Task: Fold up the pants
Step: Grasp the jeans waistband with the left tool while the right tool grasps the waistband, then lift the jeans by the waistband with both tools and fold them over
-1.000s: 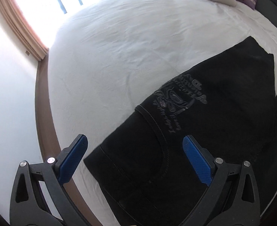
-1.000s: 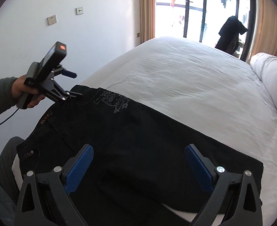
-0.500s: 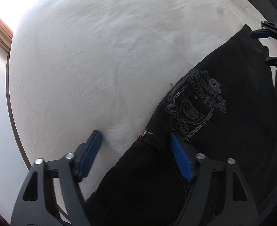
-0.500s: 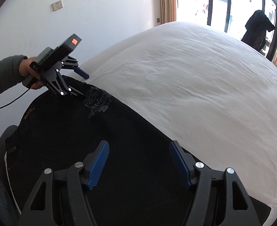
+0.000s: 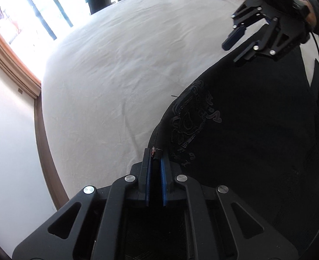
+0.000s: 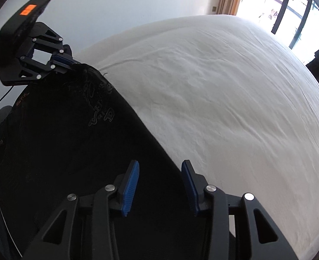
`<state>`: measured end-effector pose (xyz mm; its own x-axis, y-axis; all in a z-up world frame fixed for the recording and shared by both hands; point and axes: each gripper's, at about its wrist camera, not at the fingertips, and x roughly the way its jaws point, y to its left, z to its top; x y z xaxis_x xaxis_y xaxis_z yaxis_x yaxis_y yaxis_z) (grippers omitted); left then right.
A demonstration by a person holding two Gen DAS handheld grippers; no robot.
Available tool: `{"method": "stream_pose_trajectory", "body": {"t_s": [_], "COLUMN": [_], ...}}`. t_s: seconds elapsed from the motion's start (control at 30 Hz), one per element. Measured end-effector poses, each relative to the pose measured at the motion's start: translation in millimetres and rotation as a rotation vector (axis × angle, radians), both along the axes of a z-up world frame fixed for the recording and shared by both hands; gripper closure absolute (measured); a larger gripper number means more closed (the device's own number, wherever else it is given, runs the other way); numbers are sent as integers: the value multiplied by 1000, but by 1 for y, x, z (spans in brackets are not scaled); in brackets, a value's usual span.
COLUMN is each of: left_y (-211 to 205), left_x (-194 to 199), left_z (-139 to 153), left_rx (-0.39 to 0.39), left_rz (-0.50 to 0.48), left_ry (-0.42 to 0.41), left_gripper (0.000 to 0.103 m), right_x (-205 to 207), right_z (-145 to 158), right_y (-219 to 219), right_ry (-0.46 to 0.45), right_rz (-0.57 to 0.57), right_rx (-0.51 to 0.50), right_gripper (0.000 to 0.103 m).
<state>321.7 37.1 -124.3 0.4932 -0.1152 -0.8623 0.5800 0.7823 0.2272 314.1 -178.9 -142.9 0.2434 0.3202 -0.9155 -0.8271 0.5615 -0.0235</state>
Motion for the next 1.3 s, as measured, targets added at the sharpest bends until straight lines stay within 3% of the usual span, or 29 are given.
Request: {"method": "stream_pose_trajectory", "body": {"t_s": [0.37,0.4,0.47,0.57,0.87,1.13,1.3], "left_y": [9,9,9,10,12,4,-3], "left_x": [-37,-37,-37,-35,-33,-64,-93], "left_z": [23,22,20,18,25,47,55], "left_rx": [-9,-10,-8,-15,-39,-61,-66], "left_rz": [-28,-29,-26,-14,52,51,38], "left_ry": [-62,-61,-57,-51,-53,-72,-75], "left_gripper": [97,97,97,97,97,97,97], "right_x": [3,4,6,3,-23,-63,-110], "right_z": [-11,-13,-16,-18,8,27,44], "right_y": [26,27,29,29,28,25,23], "right_ry": [33,43,55,57,-44,-63,-69], "right_rz": [70,70,77,78,27,-9,-1], "right_rx": [-81,-83,-92,-108,-109,-40,-2], "right_gripper": [68,71,90,97,100,100,100]}}
